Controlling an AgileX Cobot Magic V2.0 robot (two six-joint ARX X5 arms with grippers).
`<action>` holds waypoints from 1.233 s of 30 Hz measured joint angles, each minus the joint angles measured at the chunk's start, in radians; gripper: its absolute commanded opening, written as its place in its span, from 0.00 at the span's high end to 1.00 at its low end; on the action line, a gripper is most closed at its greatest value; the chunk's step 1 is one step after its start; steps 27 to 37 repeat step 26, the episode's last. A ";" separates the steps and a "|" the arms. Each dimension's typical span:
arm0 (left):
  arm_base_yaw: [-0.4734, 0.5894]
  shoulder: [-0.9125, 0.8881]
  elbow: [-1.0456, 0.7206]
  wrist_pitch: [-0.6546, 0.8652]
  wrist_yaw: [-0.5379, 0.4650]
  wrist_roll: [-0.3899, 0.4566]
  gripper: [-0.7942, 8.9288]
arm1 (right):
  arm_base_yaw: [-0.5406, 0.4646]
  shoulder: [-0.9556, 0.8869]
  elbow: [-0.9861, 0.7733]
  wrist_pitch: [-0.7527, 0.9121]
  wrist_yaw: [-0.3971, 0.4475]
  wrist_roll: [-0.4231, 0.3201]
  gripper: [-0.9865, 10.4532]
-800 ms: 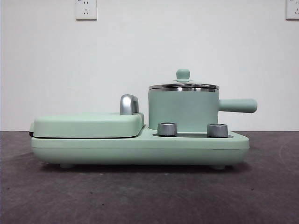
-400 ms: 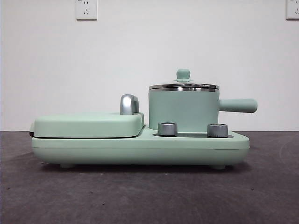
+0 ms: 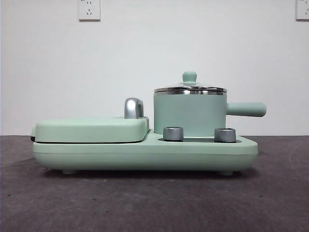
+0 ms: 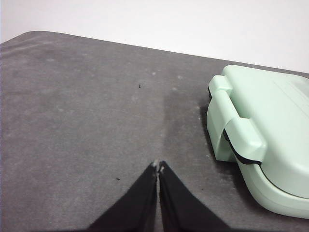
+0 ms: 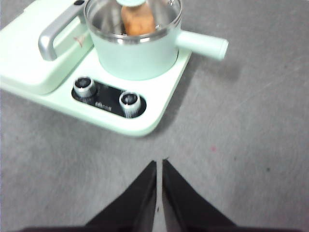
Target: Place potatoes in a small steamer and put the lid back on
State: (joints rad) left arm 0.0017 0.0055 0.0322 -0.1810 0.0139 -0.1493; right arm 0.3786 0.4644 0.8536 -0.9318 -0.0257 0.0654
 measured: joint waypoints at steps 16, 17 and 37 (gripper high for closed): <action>0.000 0.000 0.000 0.000 0.000 0.000 0.91 | -0.276 -0.291 -0.592 0.647 0.027 -0.103 0.90; 0.000 0.000 0.000 0.000 0.000 0.000 0.91 | -0.290 -0.315 -0.626 0.658 0.026 -0.103 0.90; 0.000 0.000 0.000 0.000 0.000 0.000 0.91 | -0.372 -0.456 -0.822 0.782 0.026 -0.103 0.90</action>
